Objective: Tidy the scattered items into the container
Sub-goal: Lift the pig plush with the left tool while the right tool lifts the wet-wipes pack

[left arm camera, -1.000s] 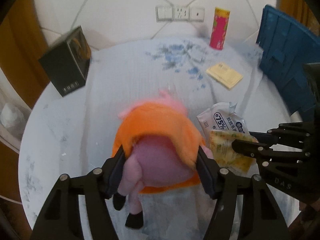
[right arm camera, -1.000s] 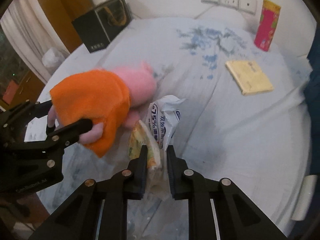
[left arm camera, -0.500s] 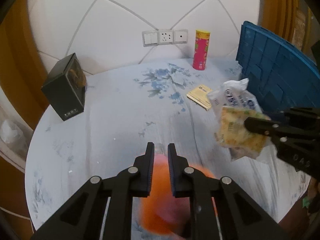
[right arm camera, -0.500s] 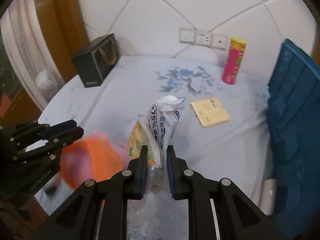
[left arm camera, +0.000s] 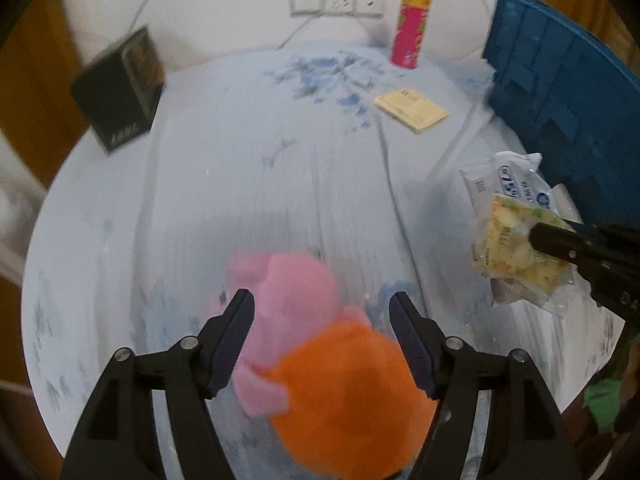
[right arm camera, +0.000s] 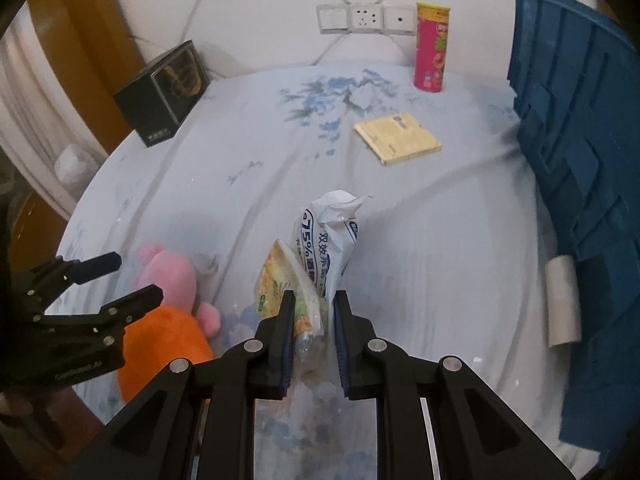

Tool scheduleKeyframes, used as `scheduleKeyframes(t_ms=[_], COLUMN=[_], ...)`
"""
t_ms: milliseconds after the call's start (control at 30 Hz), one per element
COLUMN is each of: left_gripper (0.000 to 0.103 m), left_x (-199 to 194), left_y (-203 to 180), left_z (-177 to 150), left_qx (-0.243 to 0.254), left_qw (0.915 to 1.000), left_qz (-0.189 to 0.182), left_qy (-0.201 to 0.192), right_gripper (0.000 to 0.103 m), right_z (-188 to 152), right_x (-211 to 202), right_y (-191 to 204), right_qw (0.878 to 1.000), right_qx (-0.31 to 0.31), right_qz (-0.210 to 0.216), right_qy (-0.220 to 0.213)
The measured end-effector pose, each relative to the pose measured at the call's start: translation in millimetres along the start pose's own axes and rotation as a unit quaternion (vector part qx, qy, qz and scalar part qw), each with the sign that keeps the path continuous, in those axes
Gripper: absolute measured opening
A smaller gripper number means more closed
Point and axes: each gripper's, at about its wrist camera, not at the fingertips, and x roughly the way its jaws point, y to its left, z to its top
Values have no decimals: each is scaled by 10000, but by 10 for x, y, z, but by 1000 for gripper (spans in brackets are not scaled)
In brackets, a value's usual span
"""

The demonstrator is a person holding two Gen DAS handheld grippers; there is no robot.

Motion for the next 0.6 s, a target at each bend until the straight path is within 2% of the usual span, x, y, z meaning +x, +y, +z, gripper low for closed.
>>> scheduleKeyframes(t_ms=[100, 167, 267, 467, 600], left_gripper=[71, 80, 80, 80, 80], left_x=[54, 88, 147, 424, 533], left_y=[-7, -36, -91, 24, 11], left_z=[-86, -104, -61, 70, 104], left_qx=[-361, -573, -757, -884, -645], left_qw=[9993, 9981, 9963, 9926, 9937], left_qz=[82, 131, 288, 506, 660], left_qy=[103, 165, 294, 664, 638], right_gripper=[18, 18, 18, 18, 18], right_z=[-20, -22, -10, 111, 156], right_x=[49, 68, 109, 250, 329], right_y=[-47, -61, -77, -107, -76], right_qw=[9996, 9990, 9979, 9970, 9969], right_qx=[-213, -367, -514, -554, -544], right_qz=[166, 244, 356, 488, 501], right_qy=[75, 93, 147, 243, 278])
